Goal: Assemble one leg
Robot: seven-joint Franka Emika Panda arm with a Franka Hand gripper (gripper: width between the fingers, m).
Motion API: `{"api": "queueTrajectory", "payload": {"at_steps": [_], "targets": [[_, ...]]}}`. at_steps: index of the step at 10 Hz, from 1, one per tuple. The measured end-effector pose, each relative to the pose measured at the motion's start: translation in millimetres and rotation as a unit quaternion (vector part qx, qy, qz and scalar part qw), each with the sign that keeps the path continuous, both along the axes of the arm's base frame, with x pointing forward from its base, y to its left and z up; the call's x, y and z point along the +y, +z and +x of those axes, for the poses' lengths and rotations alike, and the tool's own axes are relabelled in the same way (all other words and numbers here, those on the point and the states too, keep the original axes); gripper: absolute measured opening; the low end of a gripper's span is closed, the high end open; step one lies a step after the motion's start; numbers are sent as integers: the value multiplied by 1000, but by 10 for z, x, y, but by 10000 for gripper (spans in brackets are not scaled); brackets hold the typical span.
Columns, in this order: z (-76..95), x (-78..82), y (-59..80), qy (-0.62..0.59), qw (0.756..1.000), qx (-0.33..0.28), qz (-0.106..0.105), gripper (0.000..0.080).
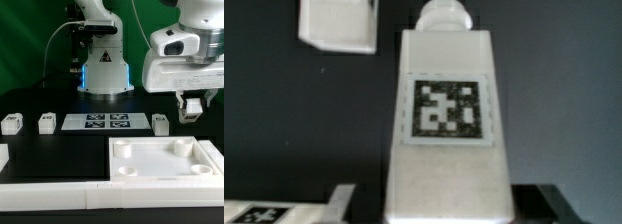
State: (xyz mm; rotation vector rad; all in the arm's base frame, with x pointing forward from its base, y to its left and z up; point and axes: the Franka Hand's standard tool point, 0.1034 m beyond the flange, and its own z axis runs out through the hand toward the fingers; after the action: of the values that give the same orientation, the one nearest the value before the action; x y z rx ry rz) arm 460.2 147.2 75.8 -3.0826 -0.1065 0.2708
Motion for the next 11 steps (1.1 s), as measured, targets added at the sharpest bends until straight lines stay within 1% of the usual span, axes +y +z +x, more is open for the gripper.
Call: {"api": "queueTrajectory", "payload": {"at_steps": [1,2,3,5,7,8,9,10,11], "targets": [[111,27,46,2,998,-69,10,294],[68,61,29,-1,992,-122,21,294],[-6,57,-12,1,992,-127,23,294],[23,53,0,2,992,-124,23,294],[145,-37,51,40,991,-126,23,294],[168,-27,59,39,990,-130,24,294],[179,-15,59,39,987,-155,29,294],[155,-22,43,39,987,-154,29,294],[174,-28,46,40,986,-159,29,294]]}}
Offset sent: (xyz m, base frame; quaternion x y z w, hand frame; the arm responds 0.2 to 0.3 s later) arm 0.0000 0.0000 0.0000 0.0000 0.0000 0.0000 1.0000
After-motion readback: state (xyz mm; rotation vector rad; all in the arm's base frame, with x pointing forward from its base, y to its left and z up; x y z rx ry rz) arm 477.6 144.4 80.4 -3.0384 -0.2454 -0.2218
